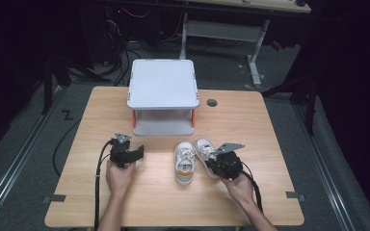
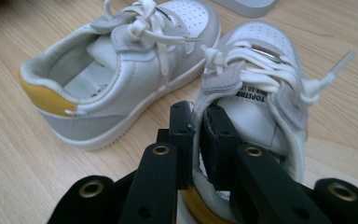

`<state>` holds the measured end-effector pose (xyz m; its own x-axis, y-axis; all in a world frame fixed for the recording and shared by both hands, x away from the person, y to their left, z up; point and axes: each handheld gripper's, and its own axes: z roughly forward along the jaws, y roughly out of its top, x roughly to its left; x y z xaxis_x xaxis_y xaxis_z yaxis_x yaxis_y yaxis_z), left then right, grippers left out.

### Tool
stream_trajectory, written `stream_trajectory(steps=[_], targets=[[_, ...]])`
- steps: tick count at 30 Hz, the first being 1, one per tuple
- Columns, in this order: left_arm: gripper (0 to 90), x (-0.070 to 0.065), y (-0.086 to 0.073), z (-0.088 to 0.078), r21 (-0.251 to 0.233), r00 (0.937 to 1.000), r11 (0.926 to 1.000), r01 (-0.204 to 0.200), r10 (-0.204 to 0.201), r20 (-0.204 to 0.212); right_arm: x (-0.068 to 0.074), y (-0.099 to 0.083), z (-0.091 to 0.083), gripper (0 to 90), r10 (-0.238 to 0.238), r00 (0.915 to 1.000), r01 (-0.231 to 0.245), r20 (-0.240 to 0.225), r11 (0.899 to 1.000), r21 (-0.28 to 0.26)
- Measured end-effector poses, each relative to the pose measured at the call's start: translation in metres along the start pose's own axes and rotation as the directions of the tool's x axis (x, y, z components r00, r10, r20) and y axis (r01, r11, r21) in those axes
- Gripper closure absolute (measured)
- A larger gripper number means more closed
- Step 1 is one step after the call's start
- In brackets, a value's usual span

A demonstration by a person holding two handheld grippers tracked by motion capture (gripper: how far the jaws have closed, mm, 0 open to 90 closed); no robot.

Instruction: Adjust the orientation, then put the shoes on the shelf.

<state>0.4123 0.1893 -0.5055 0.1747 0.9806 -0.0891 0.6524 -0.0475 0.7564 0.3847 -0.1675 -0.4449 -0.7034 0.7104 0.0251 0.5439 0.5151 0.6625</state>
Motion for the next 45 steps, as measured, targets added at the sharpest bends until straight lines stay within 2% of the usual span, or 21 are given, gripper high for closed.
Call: stream_trajectory(steps=[7,8,12,19,23,28,29,30,32,34,35,36,37,38,39,40,41,42,43,44,45], targets=[[32.6,0.000,0.000,0.000,0.000,1.0000,1.0000,0.000,0.000,-0.001,0.006,0.003,0.005,79.2,-0.001,1.0000,0.001,0.000,1.000,0.022],[32.6,0.000,0.000,0.000,0.000,1.0000,1.0000,0.000,0.000,-0.001,0.007,0.003,0.006,75.8,0.007,0.9997,-0.007,-0.025,1.000,0.024],[32.7,0.000,0.000,0.000,0.001,1.0000,1.0000,-0.002,0.002,-0.004,0.010,0.005,0.010,71.2,-0.001,0.9976,0.003,-0.069,1.000,0.031],[32.6,0.000,0.000,0.000,0.002,1.0000,1.0000,-0.001,0.001,-0.003,0.013,0.008,0.015,62.0,0.015,0.9948,-0.012,-0.101,1.000,0.027],[32.6,0.000,0.000,0.000,0.001,1.0000,1.0000,-0.004,0.004,-0.004,0.010,0.001,0.014,52.7,0.029,0.9926,-0.031,-0.118,0.999,-0.010],[32.6,-0.001,0.000,0.000,0.002,1.0000,1.0000,-0.005,0.005,-0.005,0.007,-0.004,0.008,50.4,0.040,0.9918,-0.046,-0.122,0.998,-0.047],[32.6,-0.001,0.000,0.000,0.002,1.0000,1.0000,-0.005,0.005,-0.005,0.007,-0.004,0.004,49.8,0.040,0.9921,-0.048,-0.119,0.997,-0.067],[32.6,-0.001,0.000,0.000,0.002,1.0000,1.0000,-0.005,0.005,-0.007,0.005,-0.007,-0.006,49.8,0.042,0.9928,-0.055,-0.113,0.992,-0.116],[32.6,-0.001,0.000,0.000,0.002,1.0000,1.0000,-0.006,0.006,-0.008,0.004,-0.008,-0.009,49.8,0.043,0.9928,-0.057,-0.111,0.990,-0.130],[32.3,-0.002,0.000,0.000,0.004,0.9999,0.9999,-0.010,0.010,-0.011,-0.004,-0.014,-0.017,49.4,0.049,0.9955,-0.062,-0.081,0.982,-0.178],[32.3,-0.002,0.000,0.000,0.004,0.9999,0.9999,-0.010,0.010,-0.011,-0.004,-0.014,-0.017,49.4,0.049,0.9955,-0.062,-0.081,0.982,-0.178],[32.3,-0.002,0.000,0.000,0.004,0.9999,0.9999,-0.011,0.011,-0.012,-0.014,-0.019,-0.021,48.9,0.076,0.9948,-0.089,-0.069,0.973,-0.213],[32.3,-0.002,0.000,0.000,0.004,0.9999,0.9999,-0.011,0.011,-0.012,-0.014,-0.019,-0.021,48.9,0.076,0.9948,-0.089,-0.069,0.973,-0.213],[32.3,-0.002,0.000,0.000,0.004,0.9999,0.9999,-0.010,0.010,-0.011,-0.021,-0.022,-0.023,48.4,0.093,0.9936,-0.106,-0.065,0.967,-0.231],[32.3,-0.002,0.000,0.000,0.004,0.9999,0.9999,-0.012,0.012,-0.010,-0.035,-0.029,-0.023,47.7,0.135,0.9898,-0.142,-0.045,0.957,-0.252],[32.3,-0.003,0.000,0.000,0.004,0.9998,0.9998,-0.017,0.017,-0.013,-0.042,-0.032,-0.022,47.6,0.159,0.9870,-0.160,-0.027,0.955,-0.249],[32.3,-0.003,0.000,0.000,0.004,0.9998,0.9998,-0.017,0.017,-0.013,-0.042,-0.032,-0.022,47.6,0.159,0.9870,-0.160,-0.027,0.955,-0.249],[32.3,-0.003,0.000,0.000,0.005,0.9997,0.9998,-0.019,0.019,-0.014,-0.058,-0.040,-0.018,47.7,0.199,0.9799,-0.192,0.009,0.952,-0.239],[32.3,-0.004,0.000,0.000,0.008,0.9995,0.9996,-0.025,0.026,-0.020,-0.058,-0.040,-0.018,47.7,0.199,0.9799,-0.192,0.009,0.952,-0.239],[32.1,-0.005,0.000,0.000,0.014,0.9988,0.9991,-0.040,0.041,-0.028,-0.073,-0.046,-0.014,47.8,0.234,0.9712,-0.218,0.046,0.950,-0.225],[32.0,-0.005,0.000,0.000,0.014,0.9988,0.9991,-0.040,0.041,-0.028,-0.073,-0.046,-0.014,47.8,0.234,0.9712,-0.218,0.046,0.950,-0.225]])
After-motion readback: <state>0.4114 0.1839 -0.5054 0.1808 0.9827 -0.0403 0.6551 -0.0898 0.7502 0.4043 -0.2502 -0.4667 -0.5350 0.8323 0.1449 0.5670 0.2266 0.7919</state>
